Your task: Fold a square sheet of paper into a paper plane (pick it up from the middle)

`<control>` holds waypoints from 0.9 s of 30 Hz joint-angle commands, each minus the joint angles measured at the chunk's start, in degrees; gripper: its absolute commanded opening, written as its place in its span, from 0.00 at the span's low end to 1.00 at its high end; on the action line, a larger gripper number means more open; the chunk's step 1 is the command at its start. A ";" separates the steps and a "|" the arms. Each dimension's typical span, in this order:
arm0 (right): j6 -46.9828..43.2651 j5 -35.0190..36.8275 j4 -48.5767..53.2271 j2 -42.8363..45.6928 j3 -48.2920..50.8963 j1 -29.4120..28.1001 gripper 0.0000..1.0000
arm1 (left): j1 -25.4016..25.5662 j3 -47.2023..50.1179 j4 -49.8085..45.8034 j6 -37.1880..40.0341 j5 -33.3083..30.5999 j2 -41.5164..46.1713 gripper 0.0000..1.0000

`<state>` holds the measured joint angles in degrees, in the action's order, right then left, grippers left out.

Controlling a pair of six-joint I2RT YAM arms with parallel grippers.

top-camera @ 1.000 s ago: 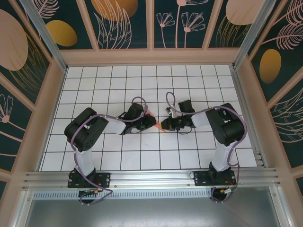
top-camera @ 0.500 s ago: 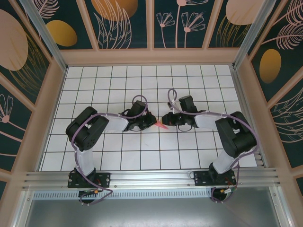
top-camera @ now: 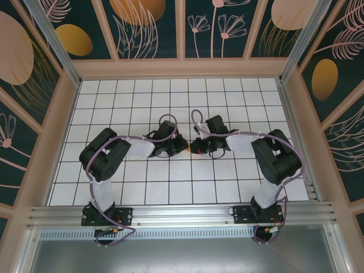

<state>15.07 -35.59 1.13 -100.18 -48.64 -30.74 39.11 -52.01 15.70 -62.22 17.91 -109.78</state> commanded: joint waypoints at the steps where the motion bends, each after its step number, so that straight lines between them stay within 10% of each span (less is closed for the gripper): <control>1: -2.17 0.06 3.52 -2.29 -1.90 0.46 0.02 | -0.40 0.59 -6.10 0.12 -6.39 -3.95 0.13; 20: -3.72 3.06 6.26 -0.73 -1.72 2.25 0.02 | -0.39 -0.70 -10.06 0.30 -8.68 -4.64 0.13; 27: -4.78 13.59 6.00 5.93 1.71 1.28 0.20 | -0.38 -1.53 -10.68 1.10 -8.60 -4.94 0.13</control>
<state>11.90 -27.88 5.63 -97.27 -48.49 -29.08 39.40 -54.35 12.60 -62.19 16.32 -110.48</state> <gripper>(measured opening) 0.182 0.126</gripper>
